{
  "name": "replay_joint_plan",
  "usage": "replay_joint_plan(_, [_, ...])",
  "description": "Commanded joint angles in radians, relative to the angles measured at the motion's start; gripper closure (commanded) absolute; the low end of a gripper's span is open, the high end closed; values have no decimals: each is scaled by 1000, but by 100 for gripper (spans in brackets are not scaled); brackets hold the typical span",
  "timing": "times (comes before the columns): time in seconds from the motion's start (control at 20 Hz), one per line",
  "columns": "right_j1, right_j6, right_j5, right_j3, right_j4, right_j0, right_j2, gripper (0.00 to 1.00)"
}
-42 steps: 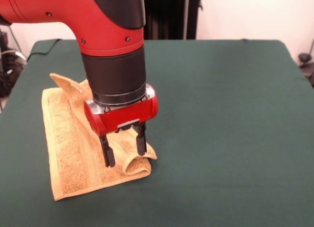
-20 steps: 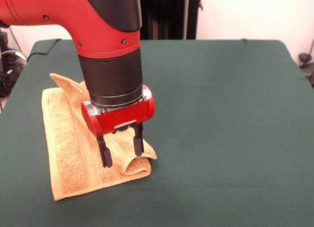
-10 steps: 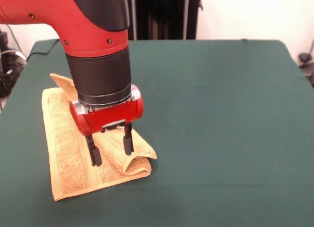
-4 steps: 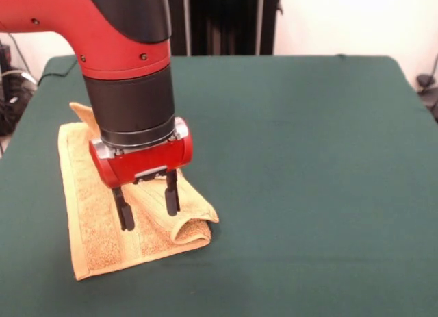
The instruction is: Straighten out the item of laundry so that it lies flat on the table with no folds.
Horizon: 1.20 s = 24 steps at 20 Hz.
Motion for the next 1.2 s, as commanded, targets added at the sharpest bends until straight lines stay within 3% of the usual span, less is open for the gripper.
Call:
replay_joint_plan(0.05, [60, -182, 88, 72, 0, 11, 60, 0])
replay_joint_plan(1.2, [-5, -55, 11, 221, -2, -14, 23, 0])
